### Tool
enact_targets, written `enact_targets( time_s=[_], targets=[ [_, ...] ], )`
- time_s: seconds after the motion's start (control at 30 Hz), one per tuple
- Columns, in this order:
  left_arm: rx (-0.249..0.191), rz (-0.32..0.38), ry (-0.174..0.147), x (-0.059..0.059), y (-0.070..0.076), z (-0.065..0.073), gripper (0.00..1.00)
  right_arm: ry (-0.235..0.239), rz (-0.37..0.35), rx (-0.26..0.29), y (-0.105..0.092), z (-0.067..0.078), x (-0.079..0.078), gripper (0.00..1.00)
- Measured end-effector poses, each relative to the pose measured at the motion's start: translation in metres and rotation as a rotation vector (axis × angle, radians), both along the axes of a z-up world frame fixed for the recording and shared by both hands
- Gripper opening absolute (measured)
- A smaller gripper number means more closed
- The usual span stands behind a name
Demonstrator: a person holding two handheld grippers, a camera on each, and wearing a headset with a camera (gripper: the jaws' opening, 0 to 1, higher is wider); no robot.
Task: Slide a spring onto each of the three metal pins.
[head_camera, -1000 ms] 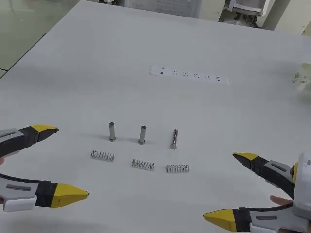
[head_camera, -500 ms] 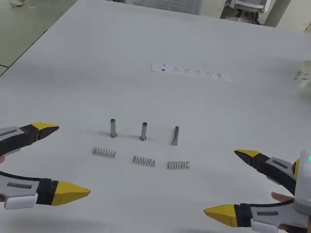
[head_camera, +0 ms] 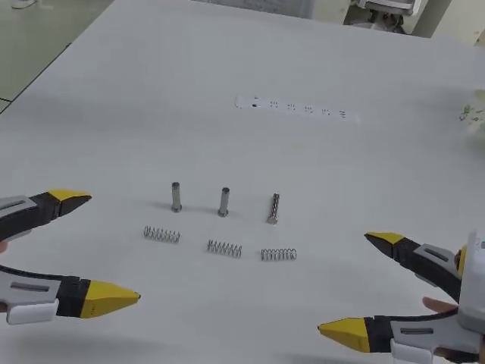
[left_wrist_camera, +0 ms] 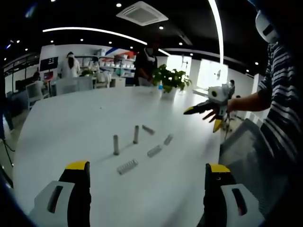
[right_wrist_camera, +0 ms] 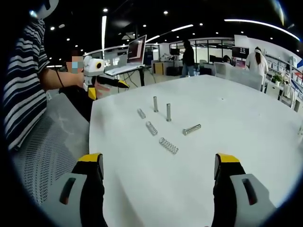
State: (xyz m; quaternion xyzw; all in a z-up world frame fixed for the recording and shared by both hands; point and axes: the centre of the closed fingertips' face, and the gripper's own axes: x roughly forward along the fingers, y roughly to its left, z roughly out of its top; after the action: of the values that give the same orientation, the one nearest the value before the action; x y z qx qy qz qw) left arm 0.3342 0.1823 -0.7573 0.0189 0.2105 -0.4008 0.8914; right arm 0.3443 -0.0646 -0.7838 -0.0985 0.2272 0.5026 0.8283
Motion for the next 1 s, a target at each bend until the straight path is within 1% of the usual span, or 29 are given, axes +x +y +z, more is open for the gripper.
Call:
enact_targets(
  time_s=[0.2, 0.3, 0.37, 0.5, 0.73, 1.0],
  targets=[
    [0.001, 0.002, -0.001, 0.002, 0.002, -0.001, 0.98, 0.002, -0.002, 0.005, 0.002, 0.001, 0.002, 0.98],
    [-0.001, 0.003, 0.001, 0.002, 0.003, -0.001, 0.98, 0.009, -0.003, 0.002, 0.002, 0.000, 0.003, 0.98],
    [0.000, 0.005, 0.003, 0.003, 0.003, -0.002, 0.98, 0.024, -0.003, 0.000, 0.002, -0.002, 0.003, 0.96],
    [-0.002, 0.006, 0.004, 0.004, 0.004, -0.003, 0.98, 0.027, -0.001, 0.000, 0.003, -0.002, 0.004, 0.96],
    [-0.004, 0.000, 0.012, 0.003, 0.003, -0.004, 0.98, 0.030, -0.009, 0.014, 0.006, 0.003, 0.008, 0.96],
    [-0.004, -0.004, 0.013, 0.005, 0.004, -0.003, 0.98, 0.044, -0.007, 0.004, 0.009, 0.004, 0.011, 0.96]
  ],
)
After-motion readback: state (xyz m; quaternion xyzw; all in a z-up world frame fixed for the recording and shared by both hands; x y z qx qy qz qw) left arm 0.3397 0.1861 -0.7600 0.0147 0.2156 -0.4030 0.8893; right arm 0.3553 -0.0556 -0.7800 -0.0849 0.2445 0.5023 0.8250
